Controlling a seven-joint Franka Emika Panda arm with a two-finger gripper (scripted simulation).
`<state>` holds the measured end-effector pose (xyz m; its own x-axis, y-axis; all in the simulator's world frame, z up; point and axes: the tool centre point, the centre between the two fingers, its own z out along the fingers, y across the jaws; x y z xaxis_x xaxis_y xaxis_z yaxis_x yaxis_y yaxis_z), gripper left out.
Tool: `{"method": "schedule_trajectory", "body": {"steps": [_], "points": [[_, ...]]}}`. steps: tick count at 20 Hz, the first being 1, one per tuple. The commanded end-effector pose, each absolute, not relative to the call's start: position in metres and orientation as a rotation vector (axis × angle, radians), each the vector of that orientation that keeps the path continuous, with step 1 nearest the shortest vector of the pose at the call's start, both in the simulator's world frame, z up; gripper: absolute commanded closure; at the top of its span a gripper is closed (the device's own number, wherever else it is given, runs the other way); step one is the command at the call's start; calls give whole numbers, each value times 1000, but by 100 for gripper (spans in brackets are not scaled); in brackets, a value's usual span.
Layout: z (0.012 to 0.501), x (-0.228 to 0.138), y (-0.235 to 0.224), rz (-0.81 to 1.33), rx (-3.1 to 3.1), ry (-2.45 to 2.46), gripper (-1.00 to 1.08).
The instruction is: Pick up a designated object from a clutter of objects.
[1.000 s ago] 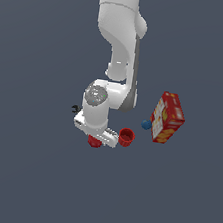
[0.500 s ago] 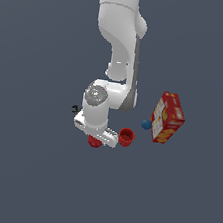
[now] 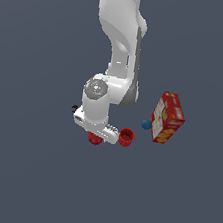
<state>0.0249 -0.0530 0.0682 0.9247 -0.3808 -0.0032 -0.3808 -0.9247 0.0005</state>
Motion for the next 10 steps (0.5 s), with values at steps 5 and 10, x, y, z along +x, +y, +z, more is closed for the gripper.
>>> {"method": "schedule_trajectory", "body": {"steps": [5, 10], "points": [[111, 18, -55, 0, -3081, 611, 108], [158, 8, -56, 0, -3081, 611, 108]]}}
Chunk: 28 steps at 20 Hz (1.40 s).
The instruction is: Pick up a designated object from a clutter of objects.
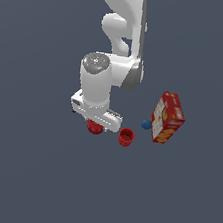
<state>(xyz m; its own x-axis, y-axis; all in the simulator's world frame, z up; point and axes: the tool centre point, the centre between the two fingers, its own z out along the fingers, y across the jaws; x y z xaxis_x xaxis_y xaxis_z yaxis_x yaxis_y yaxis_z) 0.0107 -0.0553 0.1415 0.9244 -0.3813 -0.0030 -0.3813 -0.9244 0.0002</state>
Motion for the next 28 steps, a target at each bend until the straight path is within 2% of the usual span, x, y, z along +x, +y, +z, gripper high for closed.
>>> {"method": "schedule_trajectory", "body": {"steps": [1, 18, 28], "points": [[169, 6, -56, 0, -3081, 611, 108], [354, -27, -62, 0, -3081, 612, 108], [418, -35, -64, 0, -3081, 612, 108]]}}
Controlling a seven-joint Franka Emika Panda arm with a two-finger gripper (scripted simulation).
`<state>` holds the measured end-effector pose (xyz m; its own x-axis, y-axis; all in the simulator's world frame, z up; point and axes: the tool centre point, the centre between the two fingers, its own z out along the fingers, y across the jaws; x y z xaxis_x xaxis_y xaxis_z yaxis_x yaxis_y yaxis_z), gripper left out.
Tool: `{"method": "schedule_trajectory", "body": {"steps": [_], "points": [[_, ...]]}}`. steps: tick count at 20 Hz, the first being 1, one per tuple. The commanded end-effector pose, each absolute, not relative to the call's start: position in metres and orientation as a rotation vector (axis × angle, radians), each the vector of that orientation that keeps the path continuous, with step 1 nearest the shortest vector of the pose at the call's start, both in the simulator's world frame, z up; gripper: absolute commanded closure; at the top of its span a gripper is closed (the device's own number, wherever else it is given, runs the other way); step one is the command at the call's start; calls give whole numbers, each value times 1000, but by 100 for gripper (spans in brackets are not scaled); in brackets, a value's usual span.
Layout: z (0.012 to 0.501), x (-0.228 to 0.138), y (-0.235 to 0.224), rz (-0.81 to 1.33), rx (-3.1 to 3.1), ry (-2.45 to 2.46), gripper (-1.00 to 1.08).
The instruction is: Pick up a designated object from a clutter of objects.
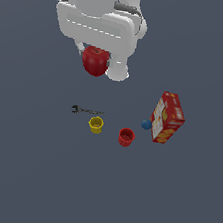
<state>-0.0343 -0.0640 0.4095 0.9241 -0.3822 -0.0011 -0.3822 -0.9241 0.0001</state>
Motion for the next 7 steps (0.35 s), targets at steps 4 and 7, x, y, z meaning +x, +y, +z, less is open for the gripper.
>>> {"method": "schedule_trajectory", "body": {"steps": [4, 7], "points": [[428, -36, -65, 0, -3081, 612, 108], [430, -36, -65, 0, -3081, 612, 108]]}}
